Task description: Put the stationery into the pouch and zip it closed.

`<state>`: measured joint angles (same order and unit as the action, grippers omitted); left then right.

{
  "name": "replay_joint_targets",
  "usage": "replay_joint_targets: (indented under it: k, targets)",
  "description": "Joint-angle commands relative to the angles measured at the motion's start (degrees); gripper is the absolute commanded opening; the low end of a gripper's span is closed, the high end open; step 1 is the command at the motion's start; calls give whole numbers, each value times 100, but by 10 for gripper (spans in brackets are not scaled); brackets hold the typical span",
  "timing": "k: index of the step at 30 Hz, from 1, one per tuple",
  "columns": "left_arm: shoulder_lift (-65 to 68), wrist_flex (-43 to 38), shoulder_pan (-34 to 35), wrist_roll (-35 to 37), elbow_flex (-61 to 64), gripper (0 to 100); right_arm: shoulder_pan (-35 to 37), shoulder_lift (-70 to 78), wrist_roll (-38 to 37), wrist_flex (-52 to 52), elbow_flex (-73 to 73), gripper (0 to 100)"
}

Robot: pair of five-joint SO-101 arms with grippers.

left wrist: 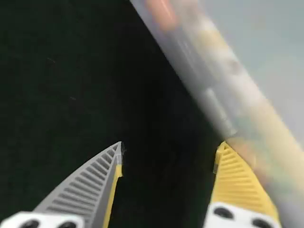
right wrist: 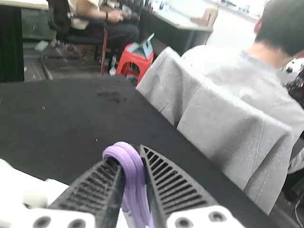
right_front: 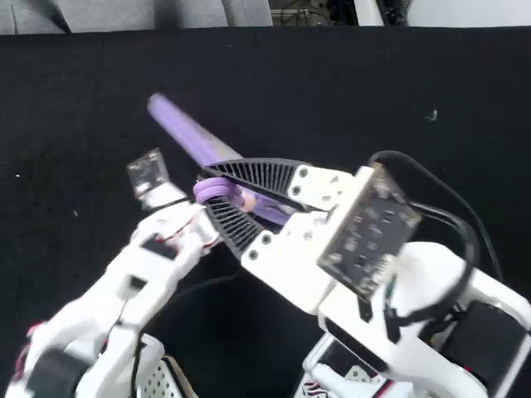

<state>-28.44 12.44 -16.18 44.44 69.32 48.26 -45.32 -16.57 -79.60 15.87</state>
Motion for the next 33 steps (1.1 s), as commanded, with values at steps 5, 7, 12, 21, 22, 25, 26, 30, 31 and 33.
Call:
replay_joint_targets:
  k: [5, 7, 12, 21, 22, 25, 26, 30, 31, 33]
  targets:
    - [1679, 1108, 312, 70, -1868, 266, 105, 426, -62, -53, 391, 11]
    - [1714, 1380, 488, 44, -1938, 245, 105, 426, -62, -105, 321, 11]
    - [1512, 1960, 1508, 44, -1912, 238, 105, 409, -70, -132, 13, 11]
    - [1029, 2796, 4163, -545, -1912, 239, 105, 409, -44, 132, -611, 11]
    - [1029, 2796, 4356, -642, -1912, 239, 105, 409, -35, 220, -681, 11]
    - [1055, 2813, 4760, -888, -1842, 239, 114, 409, -35, 475, -901, 11]
    - [1055, 2796, 4884, -976, -1780, 239, 114, 409, -35, 536, -963, 11]
    - [1037, 2813, 5332, -1187, -1648, 238, 149, 409, -26, 826, -1235, 11]
    - [1020, 2813, 5473, -1196, -1640, 238, 255, 409, -26, 941, -1314, 11]
    - [1011, 2822, 5771, -1204, -1657, 238, 501, 435, -44, 1196, -1473, 11]
